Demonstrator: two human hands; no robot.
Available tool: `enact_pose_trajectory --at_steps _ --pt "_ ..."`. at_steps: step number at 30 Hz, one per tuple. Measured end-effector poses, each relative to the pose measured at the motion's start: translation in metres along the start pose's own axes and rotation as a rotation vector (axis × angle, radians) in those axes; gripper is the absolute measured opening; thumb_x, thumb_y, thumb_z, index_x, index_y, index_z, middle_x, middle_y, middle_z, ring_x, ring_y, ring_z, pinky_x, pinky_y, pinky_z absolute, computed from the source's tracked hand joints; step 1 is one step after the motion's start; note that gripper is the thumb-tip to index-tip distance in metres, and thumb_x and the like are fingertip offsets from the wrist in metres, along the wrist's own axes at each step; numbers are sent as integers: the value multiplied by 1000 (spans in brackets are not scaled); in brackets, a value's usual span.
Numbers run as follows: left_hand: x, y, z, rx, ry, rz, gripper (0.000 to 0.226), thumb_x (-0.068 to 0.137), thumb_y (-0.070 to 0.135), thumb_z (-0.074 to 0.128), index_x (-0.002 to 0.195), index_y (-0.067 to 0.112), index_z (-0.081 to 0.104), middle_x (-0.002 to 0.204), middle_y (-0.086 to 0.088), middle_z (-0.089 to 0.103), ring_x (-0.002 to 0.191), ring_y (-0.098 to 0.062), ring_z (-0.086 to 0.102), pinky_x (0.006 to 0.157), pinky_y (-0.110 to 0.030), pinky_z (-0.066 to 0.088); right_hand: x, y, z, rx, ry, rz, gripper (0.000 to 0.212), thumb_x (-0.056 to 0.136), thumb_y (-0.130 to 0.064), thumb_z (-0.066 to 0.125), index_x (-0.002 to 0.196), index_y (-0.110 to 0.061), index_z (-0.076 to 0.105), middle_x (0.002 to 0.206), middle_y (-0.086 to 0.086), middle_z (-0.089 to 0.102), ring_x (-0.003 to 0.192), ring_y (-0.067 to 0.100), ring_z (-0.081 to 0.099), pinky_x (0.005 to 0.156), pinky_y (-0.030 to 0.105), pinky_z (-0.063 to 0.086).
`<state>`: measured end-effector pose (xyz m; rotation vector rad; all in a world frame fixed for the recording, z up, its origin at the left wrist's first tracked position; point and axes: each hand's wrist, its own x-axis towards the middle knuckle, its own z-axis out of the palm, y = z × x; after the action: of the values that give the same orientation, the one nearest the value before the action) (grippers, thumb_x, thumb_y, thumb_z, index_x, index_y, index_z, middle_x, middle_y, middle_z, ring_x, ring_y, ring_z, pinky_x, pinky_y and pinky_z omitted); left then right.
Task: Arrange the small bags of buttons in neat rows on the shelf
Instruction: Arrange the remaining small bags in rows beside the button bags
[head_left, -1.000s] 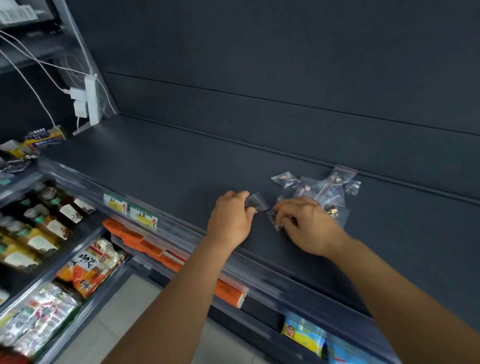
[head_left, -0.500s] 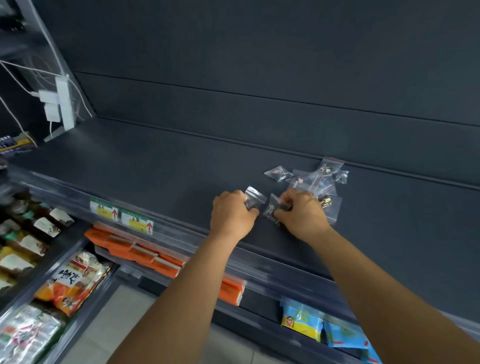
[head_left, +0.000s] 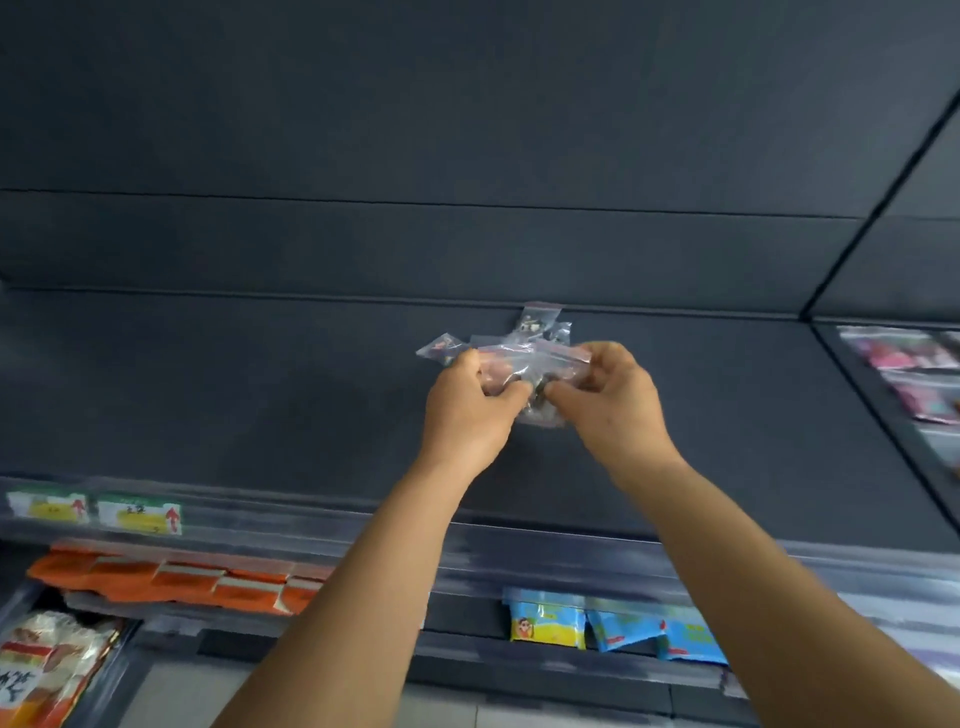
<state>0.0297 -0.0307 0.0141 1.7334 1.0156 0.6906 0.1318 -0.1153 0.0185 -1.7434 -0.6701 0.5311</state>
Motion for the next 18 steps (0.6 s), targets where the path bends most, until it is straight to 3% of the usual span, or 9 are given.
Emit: enact_pose_trajectory --at_steps 4,6,10,13,16,18 --pt "-14 30 55 -60 -128 43 19 82 22 68 98 17 59 92 0 70 78 -16 66 67 -28 51 -7 6 -65 71 121 14 12 80 -10 67 89 -18 67 81 1 73 78 23 70 76 37 57" --pt "-25 45 86 -58 -192 61 19 82 22 69 98 20 59 92 2 70 77 -14 65 67 -27 50 -13 13 -101 87 180 16 9 80 -9 66 83 -18 67 78 0 73 70 18 68 69 33 56" --pt "-57 78 155 -89 -297 87 18 81 22 69 97 21 59 89 2 71 78 -19 68 78 -41 56 -28 31 -181 137 277 32 14 83 -5 65 80 -19 63 73 0 69 60 11 62 56 27 50" --pt "-90 103 212 -127 -382 81 13 87 20 63 98 21 57 89 1 68 70 -16 62 82 -43 55 -44 51 -249 136 351 61 10 83 -7 66 83 -15 61 71 4 67 59 16 60 60 32 54" --pt "-126 125 268 -122 -485 56 13 92 18 55 105 19 57 96 3 66 79 -19 64 87 -43 54 -67 68 -317 125 402 103 13 82 -11 70 85 -13 58 74 2 66 58 16 61 65 35 54" --pt "-150 138 304 -112 -552 52 15 93 14 51 104 23 57 99 7 65 82 -21 65 81 -39 54 -83 77 -362 86 417 117 14 83 -13 70 84 -17 57 80 3 68 60 15 63 68 35 56"
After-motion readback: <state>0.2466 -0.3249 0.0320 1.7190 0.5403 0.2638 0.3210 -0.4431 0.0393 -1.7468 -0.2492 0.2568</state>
